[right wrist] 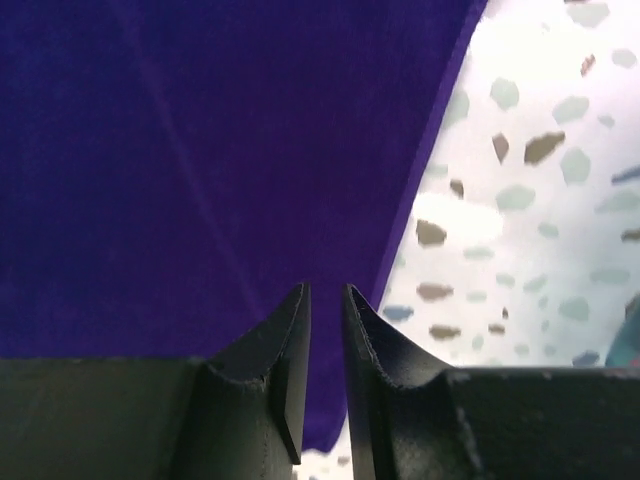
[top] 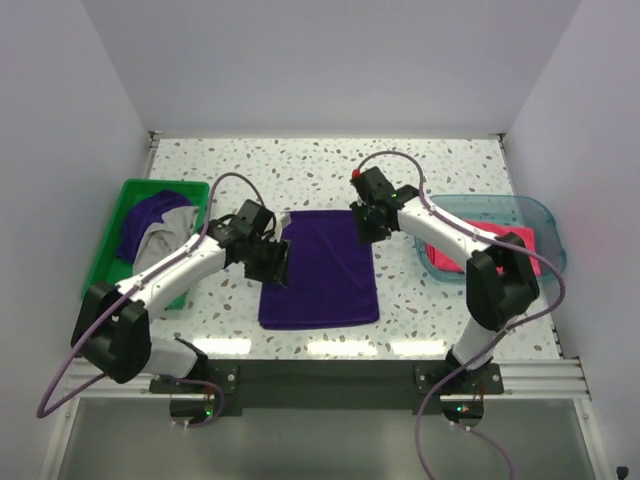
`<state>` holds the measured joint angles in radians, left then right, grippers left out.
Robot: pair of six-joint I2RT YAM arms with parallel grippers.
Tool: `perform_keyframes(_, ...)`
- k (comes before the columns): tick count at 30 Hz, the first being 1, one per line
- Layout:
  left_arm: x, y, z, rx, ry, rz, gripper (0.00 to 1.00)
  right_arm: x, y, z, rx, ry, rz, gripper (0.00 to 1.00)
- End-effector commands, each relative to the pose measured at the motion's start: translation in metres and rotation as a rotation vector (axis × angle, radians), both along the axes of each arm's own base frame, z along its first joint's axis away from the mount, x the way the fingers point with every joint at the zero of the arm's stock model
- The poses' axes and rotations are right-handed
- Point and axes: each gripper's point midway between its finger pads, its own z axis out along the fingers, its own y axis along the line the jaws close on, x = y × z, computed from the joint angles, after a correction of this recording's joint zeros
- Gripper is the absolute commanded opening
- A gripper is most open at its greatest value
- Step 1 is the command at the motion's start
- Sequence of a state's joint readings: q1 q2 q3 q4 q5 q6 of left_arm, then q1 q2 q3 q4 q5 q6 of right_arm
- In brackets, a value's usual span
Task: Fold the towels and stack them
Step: Fold the towel
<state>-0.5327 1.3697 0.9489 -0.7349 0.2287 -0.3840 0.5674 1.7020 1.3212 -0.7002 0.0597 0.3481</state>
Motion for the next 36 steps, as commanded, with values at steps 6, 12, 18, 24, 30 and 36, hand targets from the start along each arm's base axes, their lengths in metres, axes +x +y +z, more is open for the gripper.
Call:
perform_keyframes(6, 0.004, -0.012, -0.045, -0.003, 0.078, -0.029, 0.53, 0.045, 0.017, -0.042, 0.01, -0.033, 0.035, 0.22)
perform_keyframes(12, -0.019, -0.005, -0.073, 0.015, 0.166, -0.035, 0.53, 0.046, -0.008, -0.075, -0.023, 0.015, -0.024, 0.21)
perform_keyframes(18, -0.028, -0.001, -0.076, 0.018, 0.191, -0.048, 0.53, 0.048, -0.025, -0.077, -0.04, 0.022, -0.044, 0.22)
perform_keyframes(24, 0.003, -0.015, -0.029, -0.032, 0.054, -0.068, 0.62, 0.06, -0.025, -0.037, -0.053, -0.057, 0.032, 0.25)
perform_keyframes(30, 0.072, -0.014, 0.021, 0.034, -0.212, -0.092, 0.95, 0.081, -0.032, 0.001, -0.13, -0.124, 0.293, 0.42)
perform_keyframes(36, 0.151, -0.012, 0.05, -0.079, -0.365, -0.158, 0.96, 0.109, -0.038, 0.011, -0.155, -0.116, 0.519, 0.47)
